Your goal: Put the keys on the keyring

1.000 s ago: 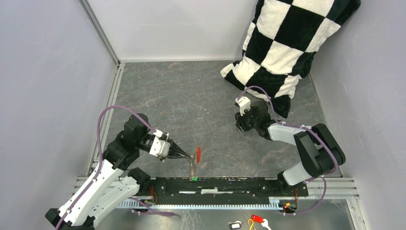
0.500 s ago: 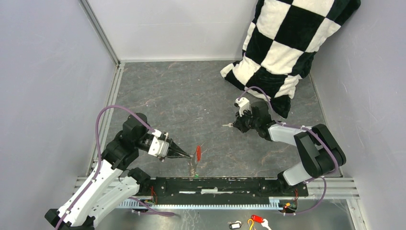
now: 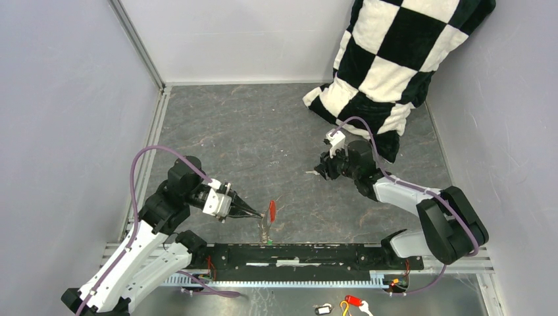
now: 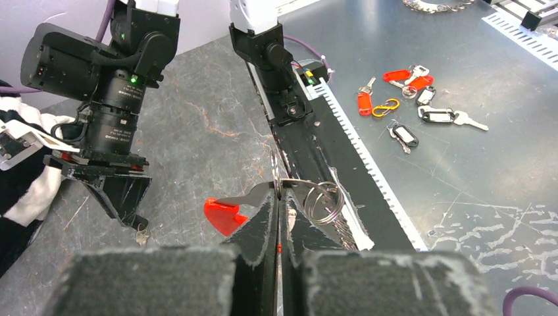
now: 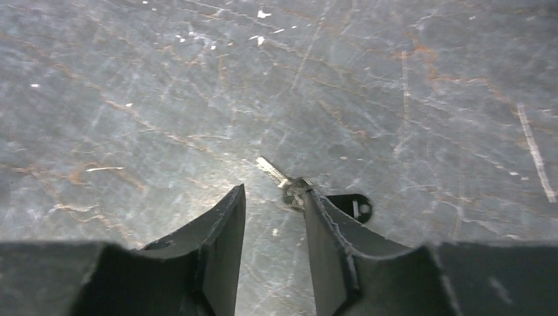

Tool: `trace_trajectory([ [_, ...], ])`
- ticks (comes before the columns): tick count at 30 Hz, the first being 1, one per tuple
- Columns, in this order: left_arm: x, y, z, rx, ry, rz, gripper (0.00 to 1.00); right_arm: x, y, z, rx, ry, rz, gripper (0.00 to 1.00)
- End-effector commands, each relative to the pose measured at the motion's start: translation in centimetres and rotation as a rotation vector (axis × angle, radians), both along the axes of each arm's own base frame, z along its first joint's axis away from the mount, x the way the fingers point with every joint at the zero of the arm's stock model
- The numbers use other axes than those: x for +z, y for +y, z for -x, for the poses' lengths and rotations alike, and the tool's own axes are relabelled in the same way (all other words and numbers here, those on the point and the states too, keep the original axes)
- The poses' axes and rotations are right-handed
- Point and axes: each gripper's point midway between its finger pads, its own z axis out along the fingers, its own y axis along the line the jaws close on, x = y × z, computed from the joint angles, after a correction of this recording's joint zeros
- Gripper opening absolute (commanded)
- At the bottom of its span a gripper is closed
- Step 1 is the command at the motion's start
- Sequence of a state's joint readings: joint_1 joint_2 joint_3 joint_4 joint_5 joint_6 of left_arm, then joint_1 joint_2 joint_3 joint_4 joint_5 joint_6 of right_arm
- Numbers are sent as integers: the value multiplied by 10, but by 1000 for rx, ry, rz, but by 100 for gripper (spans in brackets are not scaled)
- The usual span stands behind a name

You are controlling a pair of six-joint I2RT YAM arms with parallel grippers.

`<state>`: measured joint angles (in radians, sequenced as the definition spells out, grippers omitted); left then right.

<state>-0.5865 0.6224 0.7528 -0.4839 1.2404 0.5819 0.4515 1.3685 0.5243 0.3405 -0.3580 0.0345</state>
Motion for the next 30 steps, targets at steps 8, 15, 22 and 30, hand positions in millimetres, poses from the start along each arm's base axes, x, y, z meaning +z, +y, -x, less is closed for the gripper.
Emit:
trace_trajectory([
  [8, 17, 2, 5, -26, -68, 41, 2, -21, -10, -13, 171, -153, 218, 45],
  [15, 19, 2, 6, -30, -73, 45, 2, -22, -3, -18, 280, -162, 203, 42],
  [22, 23, 2, 8, -38, -77, 52, 2, -29, -4, -26, 277, -142, 219, 40],
  [30, 24, 2, 9, -45, -82, 57, 2, -35, -11, -31, 255, -121, 274, 39],
])
